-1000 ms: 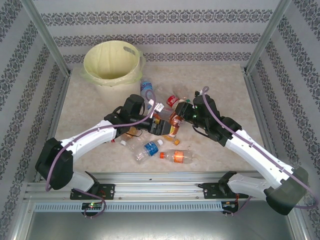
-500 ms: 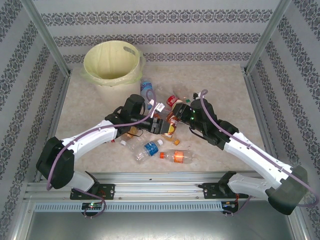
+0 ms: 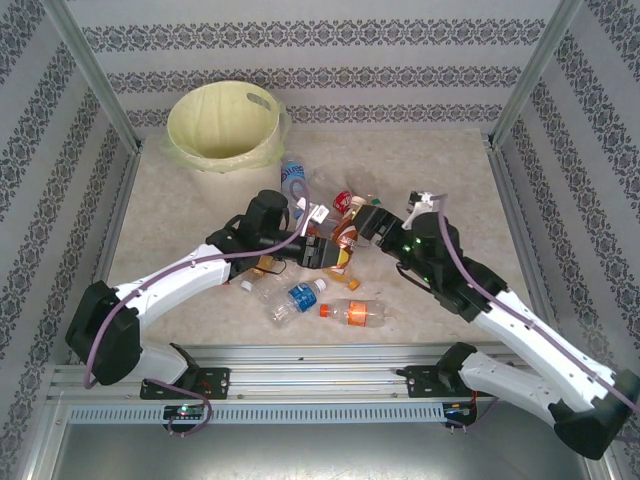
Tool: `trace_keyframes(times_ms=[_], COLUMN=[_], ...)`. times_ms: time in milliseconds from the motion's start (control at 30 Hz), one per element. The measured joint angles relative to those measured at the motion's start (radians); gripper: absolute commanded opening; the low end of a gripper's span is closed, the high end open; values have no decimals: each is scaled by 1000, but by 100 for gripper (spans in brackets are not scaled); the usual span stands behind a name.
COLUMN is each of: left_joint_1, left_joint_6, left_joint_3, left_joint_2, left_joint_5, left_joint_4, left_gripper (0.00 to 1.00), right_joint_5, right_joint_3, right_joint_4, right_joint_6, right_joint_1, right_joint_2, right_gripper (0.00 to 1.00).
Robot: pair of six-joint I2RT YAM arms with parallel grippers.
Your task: Put the plastic bottles in the bin
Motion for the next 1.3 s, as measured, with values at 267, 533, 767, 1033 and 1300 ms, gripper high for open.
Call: trace_keyframes(times_ms=[267, 533, 767, 1033, 1300], left_joint_1=[21, 117, 256, 388, 453], left_joint_6=[36, 149, 220, 230, 230], left_joint_3=[114, 396, 592, 792, 1002], left_joint_2=[-24, -24, -9, 111, 335], left_joint_5=[-134, -291, -457, -591, -673], left_joint_4=[-185, -422, -579, -660, -737], left_gripper=[44, 44, 43, 43, 42], right_joint_5=[-173, -241, -264, -291, -294], right_joint_3=[56, 118, 137, 177, 204], right_joint_4=[-102, -191, -232, -302, -381], right_joint_6=[-177, -298, -339, -397, -459], right_joint_1=[-37, -37, -37, -37, -37], right_joint_2=[-71, -56, -32, 11, 38], right_gripper=[98, 98, 98, 98, 98])
